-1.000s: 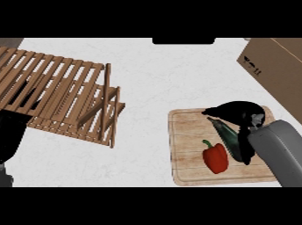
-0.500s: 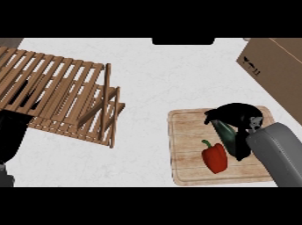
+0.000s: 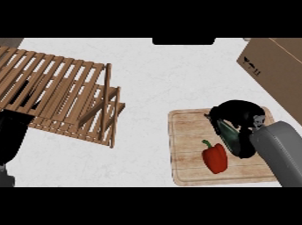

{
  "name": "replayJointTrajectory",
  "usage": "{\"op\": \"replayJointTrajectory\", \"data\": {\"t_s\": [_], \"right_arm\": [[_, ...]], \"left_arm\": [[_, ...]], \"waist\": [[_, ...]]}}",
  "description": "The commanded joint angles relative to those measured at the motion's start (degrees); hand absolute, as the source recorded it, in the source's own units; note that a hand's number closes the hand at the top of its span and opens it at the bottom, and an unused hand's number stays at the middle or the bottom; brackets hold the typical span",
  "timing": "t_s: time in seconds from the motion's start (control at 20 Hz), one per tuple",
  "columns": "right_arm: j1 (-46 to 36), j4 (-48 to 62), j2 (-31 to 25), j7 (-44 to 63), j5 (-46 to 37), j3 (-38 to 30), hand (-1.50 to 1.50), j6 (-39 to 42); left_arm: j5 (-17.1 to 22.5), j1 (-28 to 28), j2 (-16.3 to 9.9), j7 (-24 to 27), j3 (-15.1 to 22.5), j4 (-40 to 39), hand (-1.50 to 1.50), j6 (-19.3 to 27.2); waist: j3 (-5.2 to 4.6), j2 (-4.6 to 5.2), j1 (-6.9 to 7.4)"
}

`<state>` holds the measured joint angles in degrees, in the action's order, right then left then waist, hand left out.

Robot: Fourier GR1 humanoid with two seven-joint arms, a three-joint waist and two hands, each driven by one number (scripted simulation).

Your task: Pick the eggplant from the cutting board and place it in the cardboard box

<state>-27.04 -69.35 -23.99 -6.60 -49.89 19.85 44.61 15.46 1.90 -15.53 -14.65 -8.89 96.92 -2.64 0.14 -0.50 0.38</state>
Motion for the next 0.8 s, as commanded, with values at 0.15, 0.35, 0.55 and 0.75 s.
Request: {"op": "replayJointTrajectory", "data": {"t_s": [0.15, 0.35, 0.55, 0.75], "right_arm": [[-3.49, 8.09, 6.89, 13.17, -3.02, -9.53, 1.50, -12.56], [-9.77, 15.08, 7.23, 18.08, -3.39, -17.14, 1.50, -21.04], [-12.59, 18.80, 8.38, 19.94, -7.50, -16.44, 1.50, -28.59], [-12.65, 13.53, 6.87, 18.86, -7.65, -16.80, 1.50, -29.96]], "left_arm": [[0.44, -0.27, -0.89, -1.11, -1.09, -2.67, 0.00, -1.09], [0.33, 3.18, -1.56, -1.08, -1.28, -4.46, 0.00, -1.24], [0.41, -1.97, -0.09, 0.01, -0.22, -0.41, 0.00, -2.41], [-0.22, 2.43, -0.55, -4.26, -0.83, -1.37, 0.00, 0.23]], "waist": [[-0.12, 0.82, 0.32], [-0.08, 1.34, 0.88], [-0.11, 0.78, 1.05], [-0.12, 0.51, -0.22]]}}
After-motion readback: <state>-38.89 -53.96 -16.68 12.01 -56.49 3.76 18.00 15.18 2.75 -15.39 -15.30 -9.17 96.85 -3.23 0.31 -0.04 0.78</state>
